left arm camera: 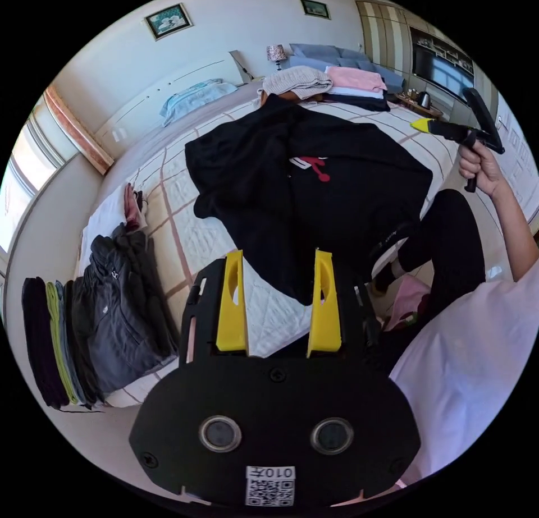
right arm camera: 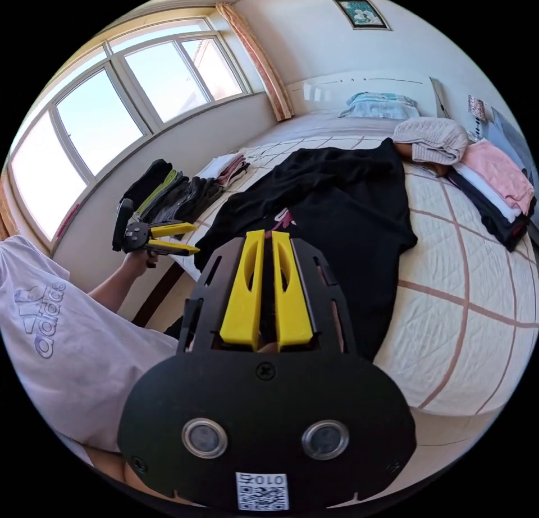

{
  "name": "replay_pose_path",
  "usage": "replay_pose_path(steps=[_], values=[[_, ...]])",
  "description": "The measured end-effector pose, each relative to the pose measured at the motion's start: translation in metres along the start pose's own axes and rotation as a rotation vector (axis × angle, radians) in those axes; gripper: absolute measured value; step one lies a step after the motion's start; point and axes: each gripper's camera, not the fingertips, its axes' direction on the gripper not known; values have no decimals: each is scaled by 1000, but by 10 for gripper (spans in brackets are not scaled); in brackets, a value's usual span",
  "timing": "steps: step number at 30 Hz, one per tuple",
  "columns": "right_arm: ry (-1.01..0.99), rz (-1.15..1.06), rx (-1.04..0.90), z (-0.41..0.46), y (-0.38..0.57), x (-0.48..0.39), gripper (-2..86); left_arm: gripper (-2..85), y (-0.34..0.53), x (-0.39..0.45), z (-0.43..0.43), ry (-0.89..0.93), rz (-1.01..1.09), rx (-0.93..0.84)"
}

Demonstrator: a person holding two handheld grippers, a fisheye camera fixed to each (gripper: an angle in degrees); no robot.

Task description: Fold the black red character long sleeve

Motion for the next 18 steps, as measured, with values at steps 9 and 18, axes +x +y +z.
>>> replay_pose_path(steps=[9,18], values=[[122,-80,-149,20,-13,-10,44,19,-6,58,19,-120,-6,-83],[143,123,-143,5,6,65,45,-1,-6,115,25,-244,173,-195]])
